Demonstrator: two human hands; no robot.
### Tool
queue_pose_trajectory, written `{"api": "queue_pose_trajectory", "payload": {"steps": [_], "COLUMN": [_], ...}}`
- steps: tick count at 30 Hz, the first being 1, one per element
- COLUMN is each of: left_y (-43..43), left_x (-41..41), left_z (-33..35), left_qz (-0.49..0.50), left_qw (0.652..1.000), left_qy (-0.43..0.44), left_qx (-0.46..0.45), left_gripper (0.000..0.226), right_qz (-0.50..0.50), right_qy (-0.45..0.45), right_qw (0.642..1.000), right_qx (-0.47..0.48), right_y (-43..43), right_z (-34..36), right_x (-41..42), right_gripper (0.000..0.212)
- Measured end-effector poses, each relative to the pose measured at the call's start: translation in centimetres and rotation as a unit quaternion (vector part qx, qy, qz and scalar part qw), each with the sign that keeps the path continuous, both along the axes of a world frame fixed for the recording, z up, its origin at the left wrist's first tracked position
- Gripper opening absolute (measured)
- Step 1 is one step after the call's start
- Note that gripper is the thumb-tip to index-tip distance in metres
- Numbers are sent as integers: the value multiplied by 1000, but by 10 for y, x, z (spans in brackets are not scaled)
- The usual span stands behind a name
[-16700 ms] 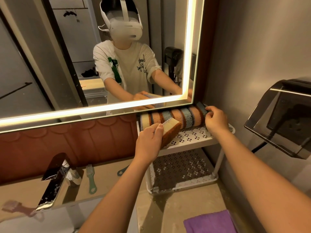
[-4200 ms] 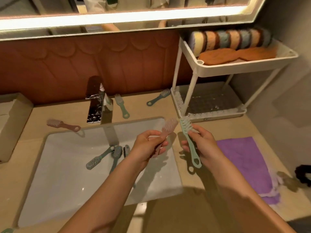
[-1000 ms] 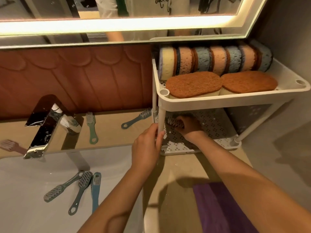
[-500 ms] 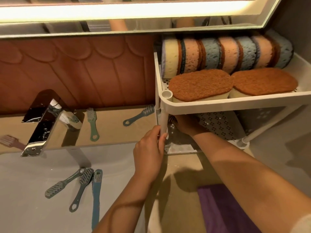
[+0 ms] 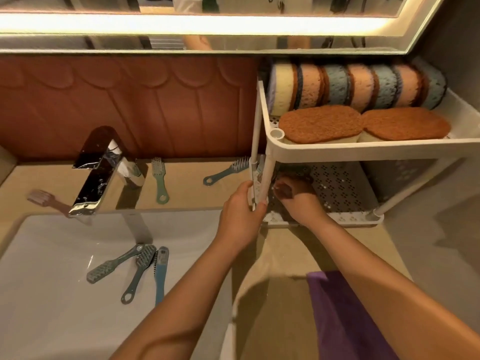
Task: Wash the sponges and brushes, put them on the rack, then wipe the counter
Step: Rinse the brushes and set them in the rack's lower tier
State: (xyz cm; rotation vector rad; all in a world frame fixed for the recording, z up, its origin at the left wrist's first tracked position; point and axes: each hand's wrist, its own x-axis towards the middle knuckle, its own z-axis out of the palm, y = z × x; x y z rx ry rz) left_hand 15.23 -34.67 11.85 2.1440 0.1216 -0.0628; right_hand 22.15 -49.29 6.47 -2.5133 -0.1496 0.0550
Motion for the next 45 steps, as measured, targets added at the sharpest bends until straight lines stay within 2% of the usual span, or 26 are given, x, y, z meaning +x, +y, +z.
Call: {"api": "queue_pose_trajectory", "payload": {"steps": [2, 6, 10, 15, 20, 25, 32, 40, 45], "left_y": [12, 50, 98, 155, 212, 271, 350, 396, 405], "left_x": [-9, -40, -82, -124, -152, -177, -188, -147, -125], "left_z": [5, 4, -4, -20, -40, -56, -84, -126, -154], "left_qz": [-18, -78, -123, -178, -154, -130, -69, -41, -80], "left_qw": [999, 993, 980, 949, 942, 938, 938, 943, 927], "left_qy": [41, 92, 142, 230, 267, 288, 278, 228, 226], "left_qx": [16, 19, 65, 122, 134, 140, 196, 239, 288], "left_gripper": [51, 33, 29, 37, 38, 36, 37, 39, 44], "right_qz": [-9, 38, 117, 214, 260, 255, 208, 135, 82], "right_qy": [17, 46, 87, 142, 210, 271, 329, 322, 287], "right_qw": [999, 997, 989, 966, 940, 925, 919, 928, 939], "right_qx": [28, 48, 26, -19, -66, -72, -56, -128, -173], "right_y": [2, 23, 58, 111, 170, 227, 300, 363, 379], "right_z": [12, 33, 35, 24, 3, -21, -62, -127, -155], "right_x": [-24, -71, -109, -135, -156, -166, -162, -139, -134], "right_gripper": [16, 10, 10, 19, 23, 28, 35, 39, 33]}}
